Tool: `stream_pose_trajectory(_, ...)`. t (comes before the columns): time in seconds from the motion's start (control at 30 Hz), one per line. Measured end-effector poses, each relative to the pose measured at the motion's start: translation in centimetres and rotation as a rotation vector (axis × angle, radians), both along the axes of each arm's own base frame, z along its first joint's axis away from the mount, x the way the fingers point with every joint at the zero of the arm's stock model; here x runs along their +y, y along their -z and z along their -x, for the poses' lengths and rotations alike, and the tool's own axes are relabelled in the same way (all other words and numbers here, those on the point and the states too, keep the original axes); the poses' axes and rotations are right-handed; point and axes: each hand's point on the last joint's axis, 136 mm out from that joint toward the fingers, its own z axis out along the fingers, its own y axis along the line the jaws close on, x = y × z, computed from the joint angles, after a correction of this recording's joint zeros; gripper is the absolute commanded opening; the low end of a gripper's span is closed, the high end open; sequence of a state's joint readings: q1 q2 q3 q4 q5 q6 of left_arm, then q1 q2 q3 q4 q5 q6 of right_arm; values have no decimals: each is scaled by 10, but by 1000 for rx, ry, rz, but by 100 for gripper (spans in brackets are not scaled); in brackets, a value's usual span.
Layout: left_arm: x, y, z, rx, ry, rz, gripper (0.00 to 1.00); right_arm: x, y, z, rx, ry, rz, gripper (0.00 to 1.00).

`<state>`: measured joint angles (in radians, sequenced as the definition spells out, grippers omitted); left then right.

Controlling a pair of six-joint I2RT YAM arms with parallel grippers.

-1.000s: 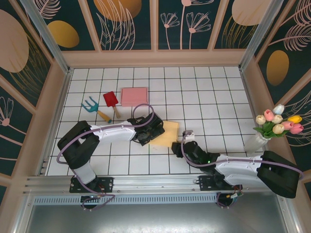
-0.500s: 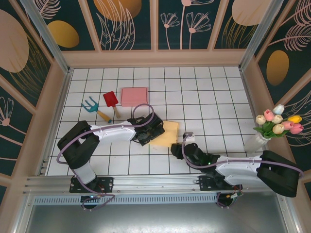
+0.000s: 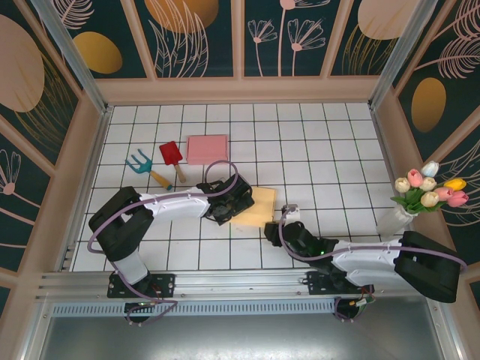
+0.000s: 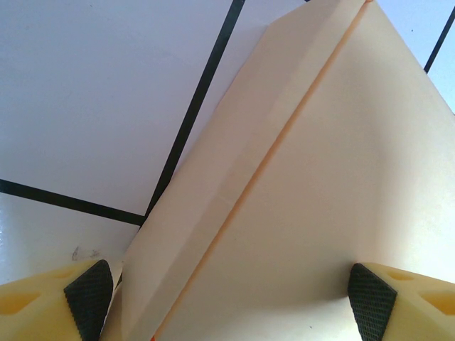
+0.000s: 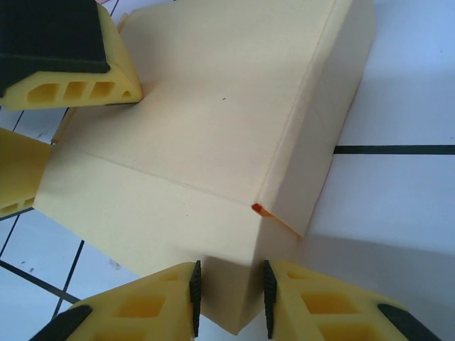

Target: Fold the paper box

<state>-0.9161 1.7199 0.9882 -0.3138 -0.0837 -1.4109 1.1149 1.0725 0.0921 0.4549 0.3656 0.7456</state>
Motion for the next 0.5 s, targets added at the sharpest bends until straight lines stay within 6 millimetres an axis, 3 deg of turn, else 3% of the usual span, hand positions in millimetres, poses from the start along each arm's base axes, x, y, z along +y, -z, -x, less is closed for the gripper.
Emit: stream_pose_trajectory(0.5, 0, 0, 0, -2, 3, -3, 87, 1, 11, -4, -36, -18, 57, 28)
